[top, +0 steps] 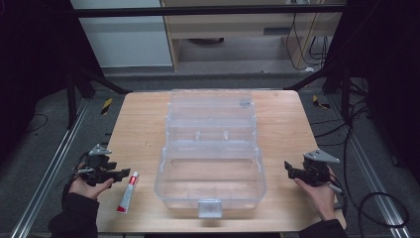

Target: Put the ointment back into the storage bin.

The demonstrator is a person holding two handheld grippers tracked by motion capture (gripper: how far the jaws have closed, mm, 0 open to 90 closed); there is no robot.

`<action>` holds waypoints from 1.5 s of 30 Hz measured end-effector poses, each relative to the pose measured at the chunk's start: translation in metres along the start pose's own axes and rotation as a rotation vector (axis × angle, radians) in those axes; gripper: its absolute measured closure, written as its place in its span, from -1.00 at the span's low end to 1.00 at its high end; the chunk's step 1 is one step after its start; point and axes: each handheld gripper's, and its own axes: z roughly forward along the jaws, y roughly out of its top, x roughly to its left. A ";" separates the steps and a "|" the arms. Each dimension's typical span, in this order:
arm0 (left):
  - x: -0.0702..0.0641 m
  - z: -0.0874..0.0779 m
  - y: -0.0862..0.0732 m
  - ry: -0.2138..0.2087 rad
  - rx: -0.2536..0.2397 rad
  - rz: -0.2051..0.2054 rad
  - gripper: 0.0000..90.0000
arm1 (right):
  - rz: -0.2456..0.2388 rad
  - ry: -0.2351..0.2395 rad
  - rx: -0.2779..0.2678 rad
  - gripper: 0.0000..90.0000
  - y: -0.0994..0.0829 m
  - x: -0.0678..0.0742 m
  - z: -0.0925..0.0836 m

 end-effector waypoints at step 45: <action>-0.012 0.047 -0.008 -0.025 0.301 0.006 0.27 | -0.069 0.069 0.089 -0.33 -0.003 0.005 0.008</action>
